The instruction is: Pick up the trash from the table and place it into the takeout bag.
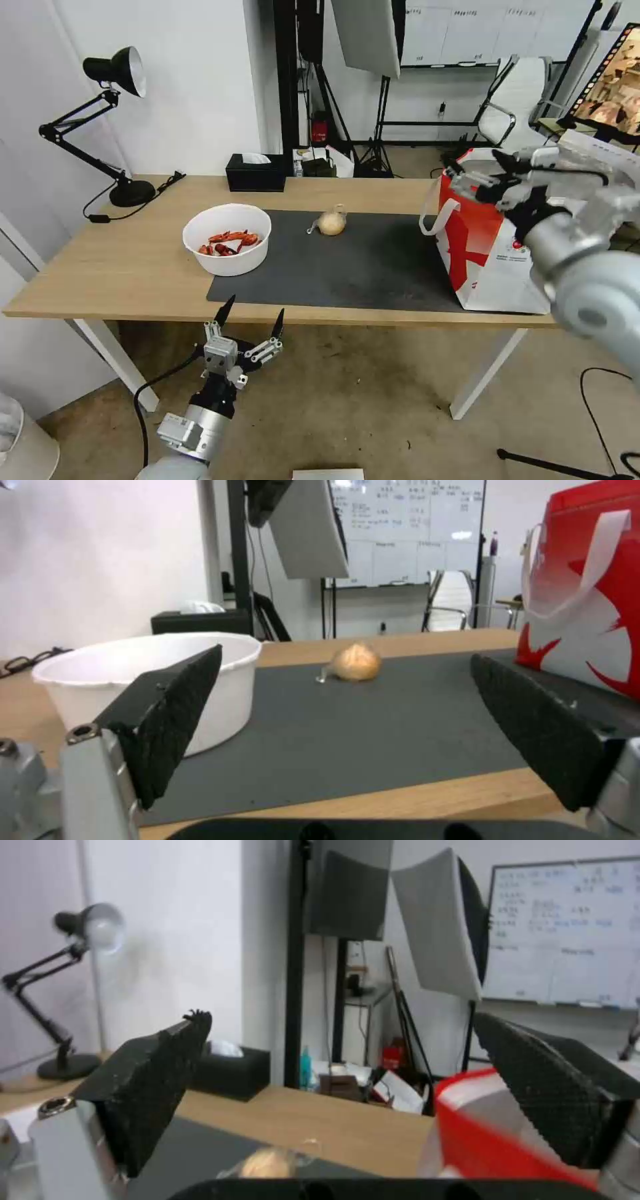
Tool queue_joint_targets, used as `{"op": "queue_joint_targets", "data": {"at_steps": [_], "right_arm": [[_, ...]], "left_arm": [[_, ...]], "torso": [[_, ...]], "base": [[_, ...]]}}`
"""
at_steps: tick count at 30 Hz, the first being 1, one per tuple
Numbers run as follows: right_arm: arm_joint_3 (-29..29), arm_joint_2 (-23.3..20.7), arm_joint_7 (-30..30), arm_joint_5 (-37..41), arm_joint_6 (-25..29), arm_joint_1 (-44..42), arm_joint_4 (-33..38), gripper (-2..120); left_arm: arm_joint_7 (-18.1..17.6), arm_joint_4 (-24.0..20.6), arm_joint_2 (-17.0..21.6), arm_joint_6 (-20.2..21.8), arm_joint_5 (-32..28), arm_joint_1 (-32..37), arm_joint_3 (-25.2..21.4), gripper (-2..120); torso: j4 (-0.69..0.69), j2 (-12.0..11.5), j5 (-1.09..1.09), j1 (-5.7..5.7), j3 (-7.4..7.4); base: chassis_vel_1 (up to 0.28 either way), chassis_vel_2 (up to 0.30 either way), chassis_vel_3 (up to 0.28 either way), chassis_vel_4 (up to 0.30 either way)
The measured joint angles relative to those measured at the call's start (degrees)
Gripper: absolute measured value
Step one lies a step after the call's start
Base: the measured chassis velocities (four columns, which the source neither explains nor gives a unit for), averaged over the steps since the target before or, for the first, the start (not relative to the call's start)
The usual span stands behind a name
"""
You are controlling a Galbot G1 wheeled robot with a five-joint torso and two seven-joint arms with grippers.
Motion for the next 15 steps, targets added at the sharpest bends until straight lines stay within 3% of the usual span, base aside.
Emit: {"op": "queue_joint_targets", "data": {"at_steps": [7, 15], "right_arm": [[1.51, 11.94, -4.57, -20.07, 12.22, -21.21, -1.2, 100], [1.54, 20.69, -5.36, -29.92, 16.89, -31.31, -6.8, 100]], "left_arm": [[0.48, 1.24, -0.81, -1.63, -0.02, 0.91, -1.19, 100], [1.37, 3.11, -0.77, -1.1, 0.09, 0.87, -1.32, 100]], "torso": [[0.0, 0.0, 0.0, 0.0, 0.0], [-0.01, 0.0, 0.0, -0.01, 0.0]], "base": [[0.0, 0.0, 0.0, 0.0], [0.0, 0.0, 0.0, 0.0]]}}
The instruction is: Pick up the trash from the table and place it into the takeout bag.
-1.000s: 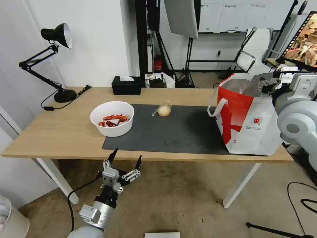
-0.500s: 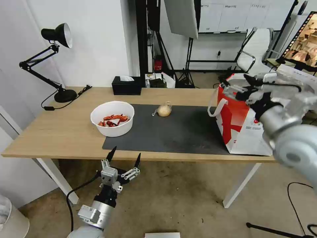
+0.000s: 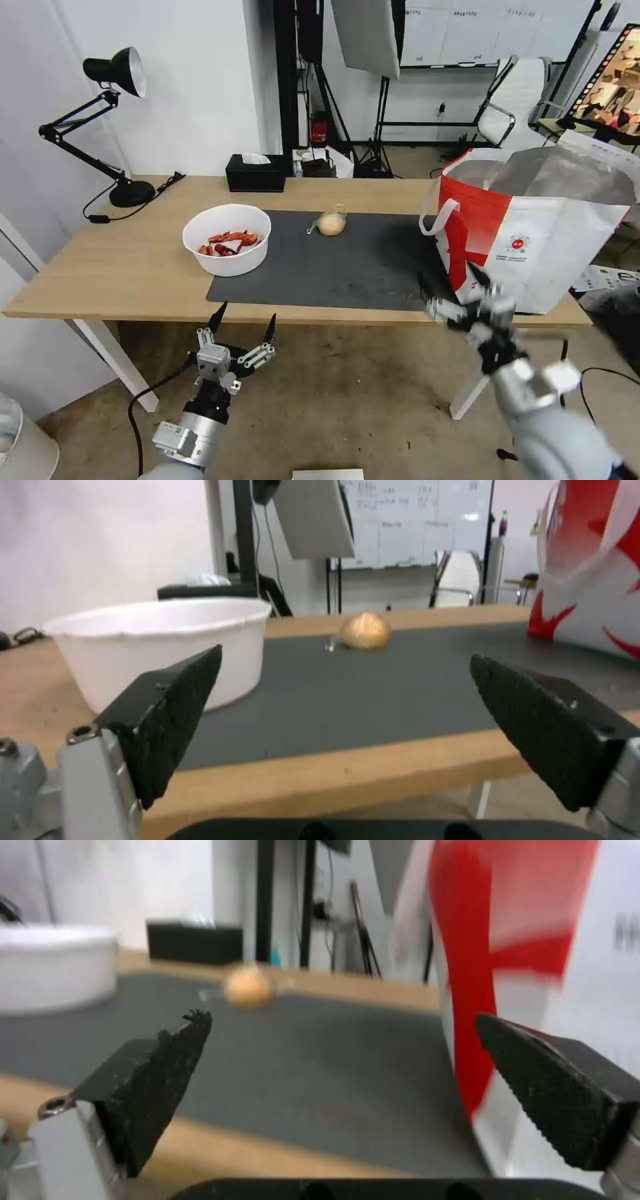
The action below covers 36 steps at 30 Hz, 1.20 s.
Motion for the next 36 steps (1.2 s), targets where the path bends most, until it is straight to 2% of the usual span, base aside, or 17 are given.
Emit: {"op": "queue_joint_targets", "data": {"at_steps": [5, 12, 36], "right_arm": [[-0.68, 1.96, 0.98, -0.8, -0.72, -0.84, -1.9, 100], [-1.07, 1.5, 1.76, 0.46, -2.83, 0.04, -2.28, 100], [-3.18, 2.42, 1.84, 0.82, -3.85, -0.02, -1.83, 100]], "left_arm": [[0.37, 1.08, 0.01, 0.62, 0.23, -0.22, 0.14, 100], [0.84, 1.17, -0.23, 0.85, 0.27, 0.02, 0.24, 100], [1.08, 0.36, -0.42, 0.79, 0.76, 1.44, 0.05, 100]], "torso": [[0.01, 0.0, 0.0, 0.0, 0.0], [0.02, 0.0, 0.01, 0.01, 0.0], [0.01, -0.01, 0.0, 0.01, 0.0]], "base": [[0.0, 0.0, 0.0, 0.0], [0.0, 0.0, 0.0, 0.0], [0.0, 0.0, 0.0, 0.0]]}}
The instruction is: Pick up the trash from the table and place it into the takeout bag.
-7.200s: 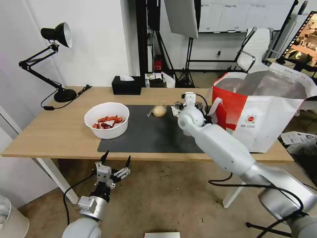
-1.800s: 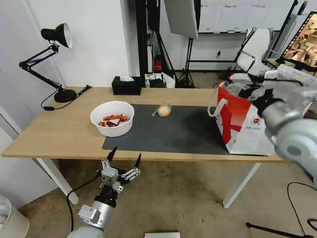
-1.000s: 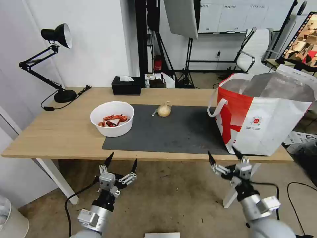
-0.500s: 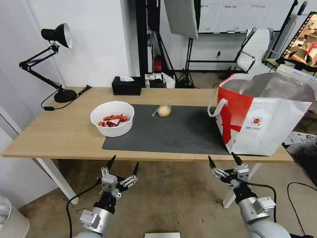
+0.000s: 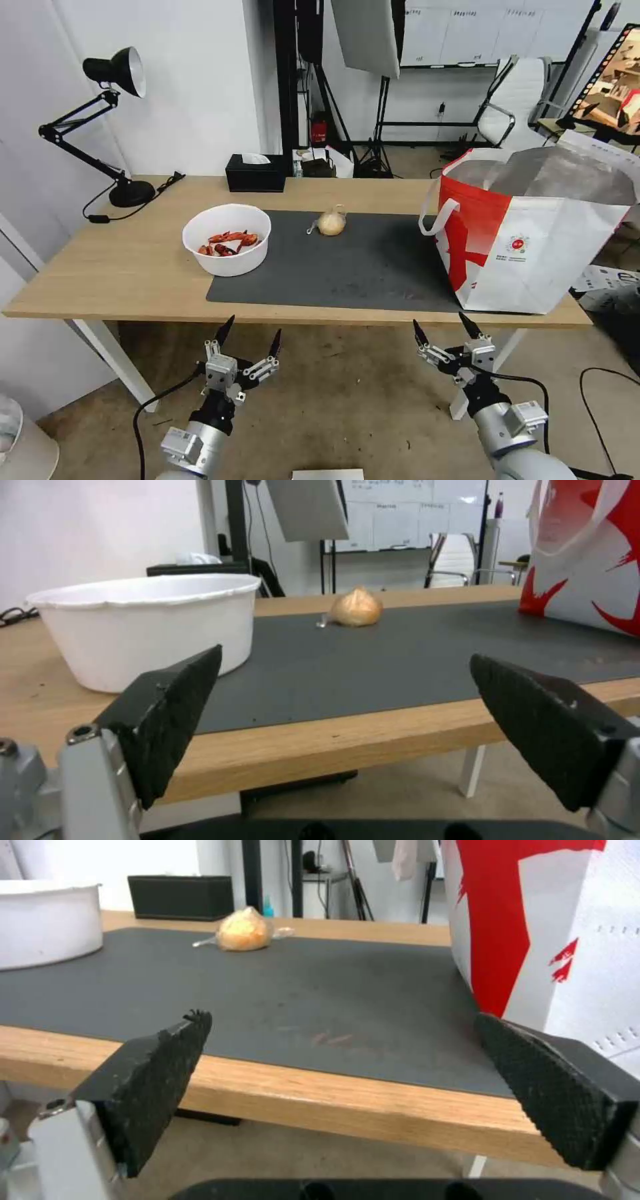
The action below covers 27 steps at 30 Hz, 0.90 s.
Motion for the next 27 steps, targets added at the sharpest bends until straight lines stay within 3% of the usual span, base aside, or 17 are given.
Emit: {"op": "queue_joint_targets", "data": {"at_steps": [7, 13, 16, 17, 20, 21, 24, 25, 27], "right_arm": [[0.07, -0.12, 0.01, 0.32, -0.06, 0.17, 0.1, 100], [-3.16, -3.24, -2.14, 7.4, -0.89, 6.85, 0.69, 100], [-10.45, -8.54, -4.0, 14.28, -3.46, 20.56, -1.38, 100], [-10.45, -8.54, -4.0, 14.28, -3.46, 20.56, -1.38, 100], [-20.77, -11.08, -3.21, 18.89, -5.99, 36.55, -7.0, 100], [-20.77, -11.08, -3.21, 18.89, -5.99, 36.55, -7.0, 100], [-33.14, -9.5, -0.6, 24.32, -9.55, 53.87, -14.61, 100], [-33.14, -9.5, -0.6, 24.32, -9.55, 53.87, -14.61, 100], [-40.75, -5.12, 1.86, 26.81, -12.62, 66.86, -23.13, 100]], "left_arm": [[0.1, -0.02, -0.15, -0.05, -0.1, -0.04, 0.05, 100], [0.14, -0.02, 0.27, -0.11, -0.35, -0.43, 0.08, 100], [0.15, -0.01, 0.86, -0.11, -0.56, -0.49, 0.02, 100], [0.15, -0.01, 0.86, -0.11, -0.56, -0.49, 0.02, 100], [0.13, 0.09, 0.85, -0.13, -0.65, -0.49, -0.07, 100], [0.13, 0.09, 0.85, -0.13, -0.65, -0.49, -0.07, 100], [0.13, 0.39, 0.76, -0.14, -0.67, -0.48, -0.2, 100], [0.13, 0.39, 0.76, -0.14, -0.67, -0.48, -0.2, 100], [0.11, 0.65, 0.67, -0.16, -0.68, -0.43, -0.43, 100]], "torso": [[-0.01, 0.0, 0.0, 0.0, 0.0], [-0.02, 0.0, 0.01, 0.0, 0.0], [0.03, 0.0, 0.0, 0.0, 0.01], [0.03, 0.0, 0.0, 0.0, 0.01], [-0.01, 0.0, 0.0, 0.0, 0.01], [-0.01, 0.0, 0.0, 0.0, 0.01], [-0.01, -0.01, 0.03, 0.01, 0.02], [-0.01, -0.01, 0.03, 0.01, 0.02], [0.02, -0.01, -0.04, 0.01, 0.01]], "base": [[0.0, 0.0, 0.0, 0.0], [0.0, 0.0, 0.0, 0.0], [0.0, 0.0, 0.0, 0.0], [0.0, 0.0, 0.0, 0.0], [0.0, 0.0, 0.0, 0.0], [0.0, 0.0, 0.0, 0.0], [0.0, 0.0, 0.0, 0.0], [0.0, 0.0, 0.0, 0.0], [0.0, 0.0, 0.0, 0.0]]}}
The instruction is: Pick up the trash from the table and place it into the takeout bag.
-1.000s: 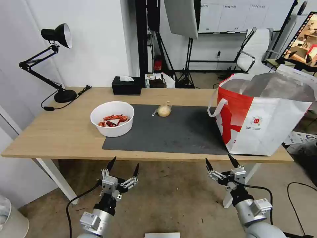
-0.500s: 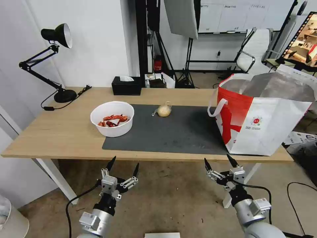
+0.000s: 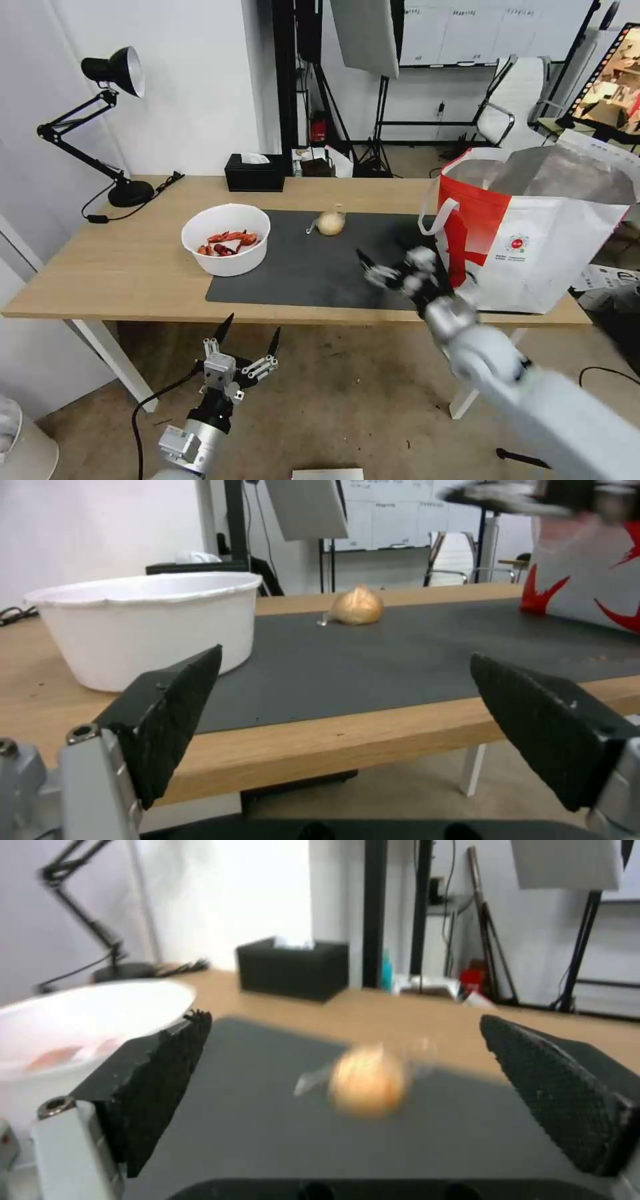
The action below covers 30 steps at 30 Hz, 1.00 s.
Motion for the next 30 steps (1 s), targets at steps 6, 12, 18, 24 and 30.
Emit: {"op": "queue_joint_targets", "data": {"at_steps": [6, 12, 18, 24, 30], "right_arm": [[-7.26, 10.97, 2.8, 0.36, -5.61, 12.65, -16.34, 100], [-9.25, 19.3, 5.55, -2.49, -12.63, 18.58, -29.6, 100], [-8.64, 28.35, 6.89, -7.33, -18.55, 20.88, -43.14, 100], [-6.85, 31.38, 8.05, -7.83, -20.52, 20.28, -46.32, 100], [-6.26, 31.85, 9.17, -7.43, -21.73, 19.94, -46.36, 89]], "left_arm": [[0.0, 0.3, -0.19, -0.13, -0.03, 0.35, -0.64, 100], [-0.02, 0.6, -0.36, -0.39, -0.06, 0.63, -1.26, 100], [-0.02, 1.05, -0.76, -0.68, -0.33, 0.61, -1.94, 100], [-0.02, 1.21, -0.98, -1.12, -0.39, 0.59, -1.97, 100], [-0.02, 1.23, -1.0, -1.43, -0.48, 0.64, -2.07, 100]], "torso": [[0.01, 0.0, 0.03, 0.01, 0.01], [0.0, 0.0, 0.01, 0.0, 0.0], [-0.02, 0.0, 0.02, -0.01, -0.01], [-0.02, 0.0, 0.04, -0.01, -0.01], [-0.02, 0.01, 0.03, -0.01, -0.01]], "base": [[0.0, 0.0, 0.0, 0.0], [0.0, 0.0, 0.0, 0.0], [0.0, 0.0, 0.0, 0.0], [0.0, 0.0, 0.0, 0.0], [0.0, 0.0, 0.0, 0.0]]}}
